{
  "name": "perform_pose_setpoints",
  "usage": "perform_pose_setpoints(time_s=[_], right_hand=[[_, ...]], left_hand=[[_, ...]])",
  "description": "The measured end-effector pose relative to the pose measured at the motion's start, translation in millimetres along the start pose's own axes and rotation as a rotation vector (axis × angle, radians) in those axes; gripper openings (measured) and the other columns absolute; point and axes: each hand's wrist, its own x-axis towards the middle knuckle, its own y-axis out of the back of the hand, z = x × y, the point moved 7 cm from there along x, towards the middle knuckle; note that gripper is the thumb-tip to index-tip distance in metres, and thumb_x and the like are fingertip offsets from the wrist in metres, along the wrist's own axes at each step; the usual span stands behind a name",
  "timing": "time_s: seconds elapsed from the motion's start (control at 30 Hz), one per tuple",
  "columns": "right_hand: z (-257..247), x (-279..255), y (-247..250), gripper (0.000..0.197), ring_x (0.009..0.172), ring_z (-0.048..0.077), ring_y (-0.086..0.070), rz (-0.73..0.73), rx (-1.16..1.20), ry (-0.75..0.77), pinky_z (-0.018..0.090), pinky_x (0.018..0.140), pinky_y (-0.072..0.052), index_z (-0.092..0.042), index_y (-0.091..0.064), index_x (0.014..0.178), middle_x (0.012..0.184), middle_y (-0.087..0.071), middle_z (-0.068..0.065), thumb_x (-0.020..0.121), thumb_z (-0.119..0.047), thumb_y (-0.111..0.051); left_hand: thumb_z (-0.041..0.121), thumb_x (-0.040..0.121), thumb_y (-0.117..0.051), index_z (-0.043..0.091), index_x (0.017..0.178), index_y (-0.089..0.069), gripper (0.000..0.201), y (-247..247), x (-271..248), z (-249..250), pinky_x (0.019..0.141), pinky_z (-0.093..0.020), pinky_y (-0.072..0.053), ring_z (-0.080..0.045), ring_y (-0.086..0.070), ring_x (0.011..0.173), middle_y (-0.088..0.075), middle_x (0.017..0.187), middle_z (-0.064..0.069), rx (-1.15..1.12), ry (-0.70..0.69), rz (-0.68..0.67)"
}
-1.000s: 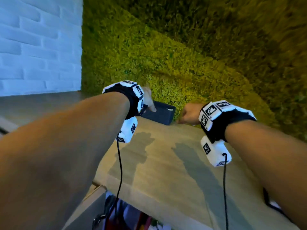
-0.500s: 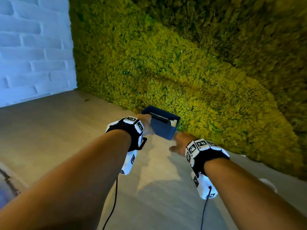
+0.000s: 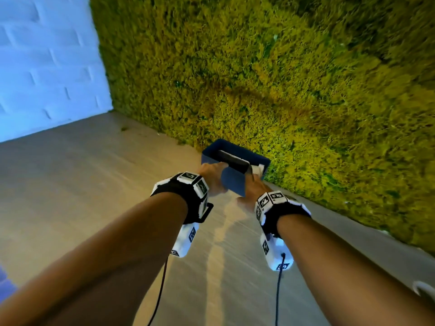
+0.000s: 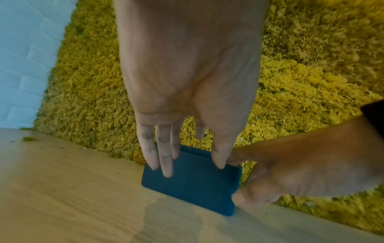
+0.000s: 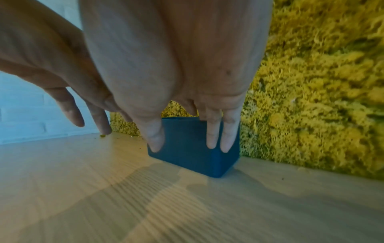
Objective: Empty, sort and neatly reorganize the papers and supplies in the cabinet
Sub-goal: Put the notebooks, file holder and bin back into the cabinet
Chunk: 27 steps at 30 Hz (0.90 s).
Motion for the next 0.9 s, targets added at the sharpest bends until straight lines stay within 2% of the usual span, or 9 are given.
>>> perform_pose_setpoints(time_s=[0.17, 0.23, 0.33, 0.4, 0.53, 0.63, 0.73, 0.8, 0.9], right_hand=[[7.0, -2.3, -7.6, 0.053, 0.125, 0.035, -0.044, 0.01, 0.013, 0.013, 0.041, 0.099, -0.039, -0.003, -0.043, 0.134, 0.141, -0.035, 0.02, 0.095, -0.036, -0.055], [12.1, -17.4, -18.3, 0.053, 0.124, 0.032, -0.044, -0.008, 0.025, 0.033, 0.038, 0.099, -0.036, -0.002, -0.053, 0.127, 0.134, -0.045, 0.021, 0.097, -0.046, -0.046], [21.5, -52.8, -24.6, 0.056, 0.106, 0.034, -0.055, 0.084, 0.156, 0.038, 0.036, 0.085, -0.043, -0.007, -0.065, 0.107, 0.114, -0.055, 0.017, 0.096, -0.055, -0.038], [27.1, -78.2, -27.6, 0.055, 0.095, 0.033, -0.06, 0.146, 0.213, 0.041, 0.035, 0.075, -0.043, -0.01, -0.066, 0.094, 0.1, -0.059, 0.014, 0.096, -0.055, -0.036], [34.3, -138.7, -35.4, 0.052, 0.101, 0.031, -0.059, 0.186, 0.18, 0.006, 0.035, 0.081, -0.043, -0.011, -0.064, 0.106, 0.11, -0.06, 0.011, 0.101, -0.047, -0.026], [39.7, -184.4, -41.6, 0.049, 0.097, 0.032, -0.06, 0.203, 0.165, -0.056, 0.033, 0.073, -0.04, -0.012, -0.065, 0.093, 0.11, -0.059, 0.009, 0.098, -0.042, -0.027], [40.9, -218.2, -55.2, 0.05, 0.085, 0.032, -0.061, 0.199, 0.184, -0.059, 0.034, 0.069, -0.04, -0.014, -0.062, 0.084, 0.106, -0.055, 0.004, 0.084, -0.043, -0.021], [38.4, -243.2, -59.8, 0.046, 0.083, 0.034, -0.062, 0.214, 0.176, -0.046, 0.039, 0.07, -0.046, -0.012, -0.06, 0.101, 0.108, -0.052, 0.005, 0.085, -0.04, -0.027], [33.6, -279.8, -54.3, 0.039, 0.087, 0.033, -0.062, 0.246, 0.055, -0.109, 0.041, 0.072, -0.049, -0.015, -0.046, 0.123, 0.122, -0.038, 0.005, 0.09, -0.034, -0.046]], left_hand=[[0.027, 0.091, -0.065, 0.02, 0.155, -0.022, 0.077, 0.9, 5.0, -16.2, 0.101, -0.036, -0.038, -0.032, -0.041, 0.133, -0.042, 0.145, -0.017, 0.027, 0.005, 0.007], [0.03, 0.091, -0.066, 0.021, 0.154, -0.023, 0.078, 7.1, 3.0, -21.7, 0.099, -0.039, -0.038, -0.035, -0.042, 0.129, -0.043, 0.14, -0.018, 0.049, 0.016, 0.036], [0.046, 0.088, -0.064, 0.024, 0.148, -0.031, 0.072, 14.4, -2.2, -35.3, 0.098, -0.047, -0.042, -0.033, -0.049, 0.124, -0.05, 0.136, -0.011, 0.117, 0.064, 0.097], [0.052, 0.087, -0.063, 0.017, 0.141, -0.038, 0.068, 14.9, -7.3, -44.0, 0.097, -0.049, -0.046, -0.033, -0.053, 0.12, -0.054, 0.133, -0.013, 0.048, 0.079, 0.1], [0.057, 0.092, -0.054, 0.007, 0.134, -0.047, 0.066, 4.1, -26.2, -48.0, 0.088, -0.042, -0.049, -0.033, -0.056, 0.109, -0.059, 0.121, -0.017, -0.046, 0.031, 0.052], [0.062, 0.093, -0.046, 0.008, 0.101, -0.06, 0.056, -9.9, -51.4, -41.4, 0.071, -0.035, -0.047, -0.028, -0.058, 0.082, -0.061, 0.087, -0.011, -0.026, -0.03, -0.005], [0.045, 0.098, -0.051, 0.015, 0.061, -0.042, 0.049, -28.9, -76.4, -35.7, 0.055, -0.029, -0.033, -0.023, -0.044, 0.054, -0.043, 0.059, -0.006, 0.016, -0.079, -0.071], [0.031, 0.097, -0.054, 0.013, 0.062, -0.045, 0.04, -40.3, -96.4, -30.2, 0.056, -0.029, -0.035, -0.024, -0.048, 0.058, -0.05, 0.066, -0.008, 0.071, -0.097, -0.111], [0.024, 0.097, -0.055, 0.0, 0.091, -0.06, 0.025, -51.4, -124.5, -19.2, 0.061, -0.03, -0.04, -0.03, -0.061, 0.077, -0.06, 0.085, -0.014, 0.127, -0.139, -0.106]])
